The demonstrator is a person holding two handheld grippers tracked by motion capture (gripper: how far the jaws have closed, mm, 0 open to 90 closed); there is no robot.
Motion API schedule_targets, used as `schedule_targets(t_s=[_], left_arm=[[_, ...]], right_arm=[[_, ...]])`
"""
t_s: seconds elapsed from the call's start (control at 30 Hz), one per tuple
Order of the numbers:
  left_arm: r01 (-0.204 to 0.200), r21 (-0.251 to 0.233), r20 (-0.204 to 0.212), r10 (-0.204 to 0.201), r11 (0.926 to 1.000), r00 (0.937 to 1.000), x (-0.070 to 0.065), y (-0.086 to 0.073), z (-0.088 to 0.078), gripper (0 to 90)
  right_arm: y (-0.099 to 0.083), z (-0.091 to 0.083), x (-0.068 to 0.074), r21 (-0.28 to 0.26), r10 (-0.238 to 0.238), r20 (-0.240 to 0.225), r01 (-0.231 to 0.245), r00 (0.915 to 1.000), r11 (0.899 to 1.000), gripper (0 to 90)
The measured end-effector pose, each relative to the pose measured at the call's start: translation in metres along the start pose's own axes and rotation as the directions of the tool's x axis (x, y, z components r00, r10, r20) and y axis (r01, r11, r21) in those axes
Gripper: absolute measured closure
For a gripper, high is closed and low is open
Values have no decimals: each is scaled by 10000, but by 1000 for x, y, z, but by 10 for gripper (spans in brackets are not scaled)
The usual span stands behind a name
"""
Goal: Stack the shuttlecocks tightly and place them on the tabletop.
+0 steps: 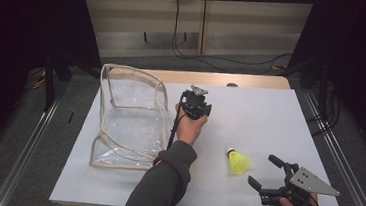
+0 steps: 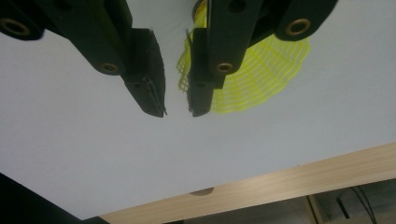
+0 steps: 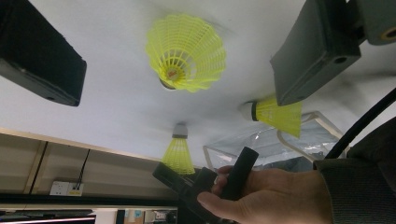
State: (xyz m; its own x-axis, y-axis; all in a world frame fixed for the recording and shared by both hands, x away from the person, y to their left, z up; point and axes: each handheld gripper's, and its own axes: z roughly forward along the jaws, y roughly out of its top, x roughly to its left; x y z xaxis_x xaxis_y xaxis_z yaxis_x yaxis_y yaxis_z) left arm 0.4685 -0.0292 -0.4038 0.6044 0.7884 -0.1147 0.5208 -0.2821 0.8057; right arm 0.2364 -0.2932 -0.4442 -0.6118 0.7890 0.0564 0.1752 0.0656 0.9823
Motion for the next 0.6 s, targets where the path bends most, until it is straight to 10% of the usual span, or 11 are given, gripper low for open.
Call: schedule_targets(t_s=[0.6], left_arm=[[806,197,741,-819,9966,9939,-4,1,1,882]], right_arm=[[0,1,0,32,26,-60,-26,10000,10000,22]])
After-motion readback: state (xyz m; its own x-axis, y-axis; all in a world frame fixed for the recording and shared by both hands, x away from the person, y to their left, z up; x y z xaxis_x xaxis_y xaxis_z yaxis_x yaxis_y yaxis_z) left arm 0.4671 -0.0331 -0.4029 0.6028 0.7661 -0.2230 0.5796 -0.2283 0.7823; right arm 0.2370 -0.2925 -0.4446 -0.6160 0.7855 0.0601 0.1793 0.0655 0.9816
